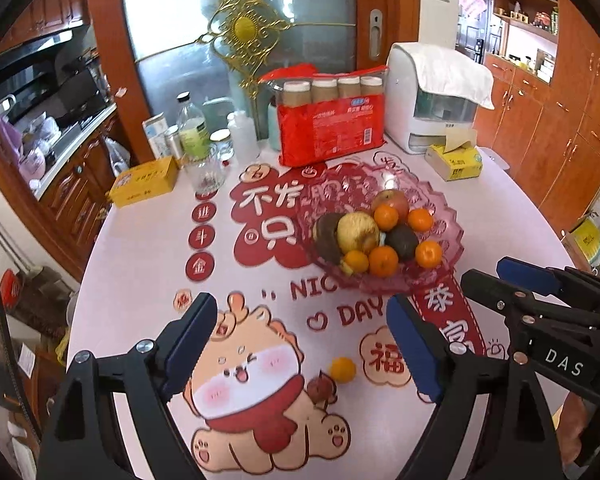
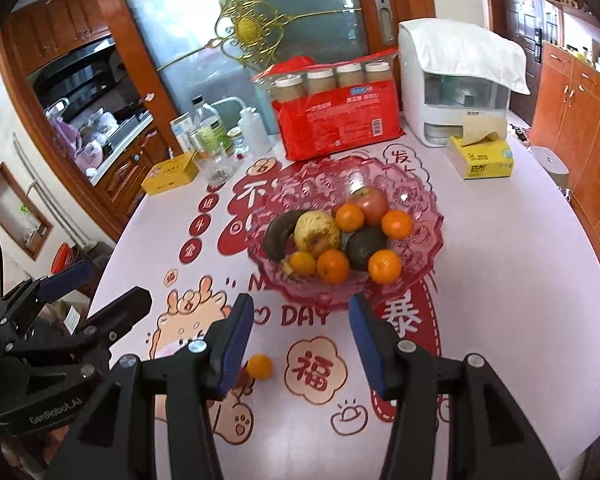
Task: Organize fruits
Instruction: 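Withdraw both open grippers from the bowl toward the last lychee and orange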
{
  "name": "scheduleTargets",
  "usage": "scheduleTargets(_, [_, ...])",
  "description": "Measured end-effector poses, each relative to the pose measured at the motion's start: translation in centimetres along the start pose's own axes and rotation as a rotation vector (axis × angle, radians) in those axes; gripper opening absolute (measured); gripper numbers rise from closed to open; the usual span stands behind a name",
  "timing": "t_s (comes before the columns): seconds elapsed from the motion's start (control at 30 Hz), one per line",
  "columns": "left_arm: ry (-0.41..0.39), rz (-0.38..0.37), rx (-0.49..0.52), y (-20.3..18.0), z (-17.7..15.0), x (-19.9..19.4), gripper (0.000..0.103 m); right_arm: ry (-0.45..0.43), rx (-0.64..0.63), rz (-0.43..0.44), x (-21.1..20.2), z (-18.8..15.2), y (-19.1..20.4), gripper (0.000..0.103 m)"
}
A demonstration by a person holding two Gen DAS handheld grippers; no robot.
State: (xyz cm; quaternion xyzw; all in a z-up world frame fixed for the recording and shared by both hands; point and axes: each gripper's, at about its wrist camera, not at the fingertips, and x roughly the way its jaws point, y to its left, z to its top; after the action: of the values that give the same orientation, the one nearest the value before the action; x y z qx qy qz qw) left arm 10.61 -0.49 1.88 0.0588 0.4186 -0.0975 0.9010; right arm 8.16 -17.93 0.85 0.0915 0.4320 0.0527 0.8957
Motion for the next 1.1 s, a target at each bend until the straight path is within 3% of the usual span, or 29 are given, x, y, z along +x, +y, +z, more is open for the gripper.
scheduleTargets(0.67, [0.171,0.034,-0.134,3.0,-9.8,5.1,0.086,0.199,-0.057,0.064,7.3,-6.7,1.3,0.050])
scheduleTargets(1.0, [0.230,-0.060,-0.119,1.8,-13.5,10.8,0.086,0.280,-0.048,0.086,11.4,-8.5,0.8,0.050])
scheduleTargets(1.1, [0.231,-0.088,-0.108,1.1,-13.7,12.2,0.080,0.298,-0.038,0.092,12.2,-8.8,0.5,0.050])
